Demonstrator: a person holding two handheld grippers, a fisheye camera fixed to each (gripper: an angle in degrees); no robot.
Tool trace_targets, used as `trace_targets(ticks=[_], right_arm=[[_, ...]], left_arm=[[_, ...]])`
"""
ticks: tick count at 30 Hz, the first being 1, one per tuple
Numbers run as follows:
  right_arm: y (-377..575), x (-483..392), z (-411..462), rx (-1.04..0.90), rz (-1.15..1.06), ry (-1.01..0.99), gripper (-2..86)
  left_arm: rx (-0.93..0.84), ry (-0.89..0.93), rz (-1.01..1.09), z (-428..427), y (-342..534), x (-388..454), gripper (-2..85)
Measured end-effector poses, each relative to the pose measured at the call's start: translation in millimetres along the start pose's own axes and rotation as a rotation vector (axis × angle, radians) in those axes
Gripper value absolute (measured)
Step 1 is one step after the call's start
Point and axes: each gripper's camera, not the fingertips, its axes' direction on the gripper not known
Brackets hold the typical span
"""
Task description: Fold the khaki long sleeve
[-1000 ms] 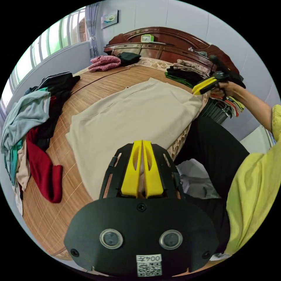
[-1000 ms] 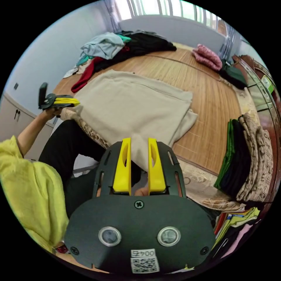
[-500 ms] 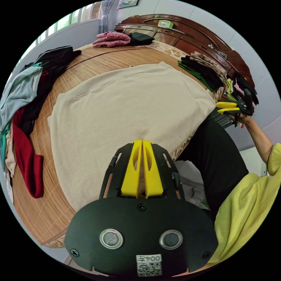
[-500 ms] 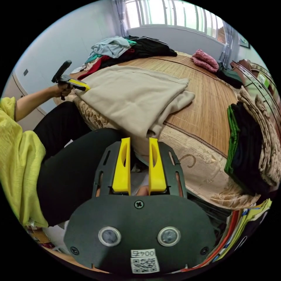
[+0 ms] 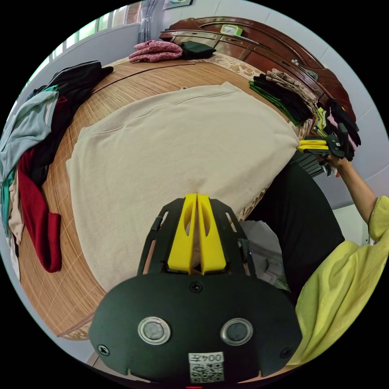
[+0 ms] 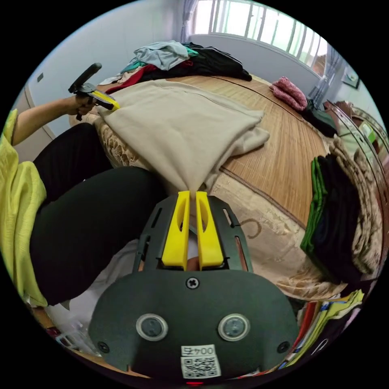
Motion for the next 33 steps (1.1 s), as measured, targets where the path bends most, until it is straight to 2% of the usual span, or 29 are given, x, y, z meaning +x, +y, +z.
trace_targets(ticks=[6, 11, 17, 21, 25, 29, 33], right_arm=[[1.0, 29.9, -26.2, -0.002, 0.17, -0.113, 4.7], [-8.4, 85.9, -64.2, 0.152, 0.441, -0.18, 5.3], [-52.9, 152.7, -42.7, 0.156, 0.674, -0.309, 7.6], [-77.2, 170.0, -29.1, 0.081, 0.682, -0.32, 4.5], [-97.1, 167.1, -29.2, -0.023, 0.602, -0.09, 3.6], [-92.0, 189.0, -18.4, -0.02, 0.71, -0.202, 4.3], [-98.6, 197.6, -33.6, 0.005, 0.716, -0.181, 4.9]], left_arm=[[-0.01, -0.026, 0.009, 0.8, -5.2, 3.2, 0.0], [0.007, -0.036, 0.012, 2.1, -3.5, 3.1, 0.0], [0.029, 0.004, -0.03, 4.2, 2.2, -7.1, 0.1], [0.038, 0.009, -0.039, 6.4, 6.6, -11.0, 0.1], [0.047, 0.021, -0.048, 9.1, 12.7, -16.5, 0.1], [0.054, 0.028, -0.06, 11.5, 18.2, -20.9, 0.2], [0.066, 0.025, -0.052, 10.7, 25.0, -23.5, 0.8]])
